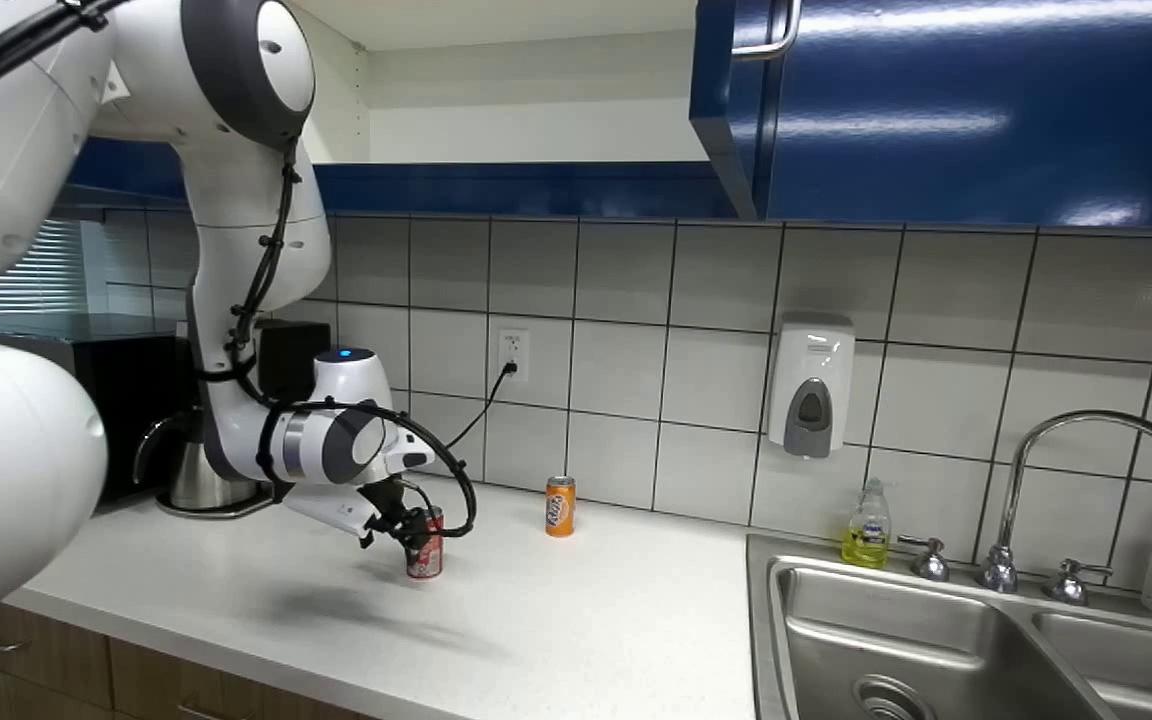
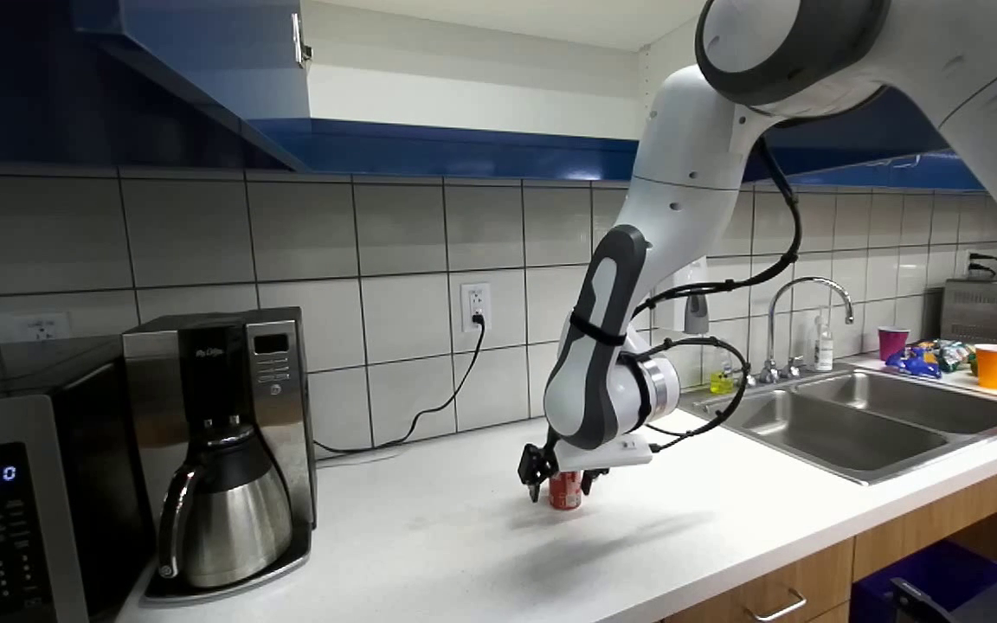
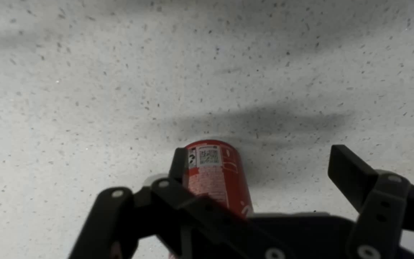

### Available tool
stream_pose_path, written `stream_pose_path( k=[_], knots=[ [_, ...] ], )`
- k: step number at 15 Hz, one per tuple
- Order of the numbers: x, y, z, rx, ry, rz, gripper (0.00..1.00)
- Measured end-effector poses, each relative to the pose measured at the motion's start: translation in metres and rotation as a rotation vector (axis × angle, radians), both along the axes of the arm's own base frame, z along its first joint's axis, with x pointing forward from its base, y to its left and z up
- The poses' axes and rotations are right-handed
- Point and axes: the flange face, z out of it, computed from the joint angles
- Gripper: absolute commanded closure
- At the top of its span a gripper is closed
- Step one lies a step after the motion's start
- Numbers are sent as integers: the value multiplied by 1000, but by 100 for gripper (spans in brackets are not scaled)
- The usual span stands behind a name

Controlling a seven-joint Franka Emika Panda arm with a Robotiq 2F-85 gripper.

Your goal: Shift the soda can from the cupboard to the counter on the left

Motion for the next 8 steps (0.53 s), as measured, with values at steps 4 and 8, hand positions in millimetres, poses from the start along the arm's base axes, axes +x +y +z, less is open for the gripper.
stream_pose_path(
  k=[4, 8],
  knots=[
    [-8, 11, 15, 1, 27, 18, 0],
    [-13, 16, 32, 2, 54, 23, 0]
  ],
)
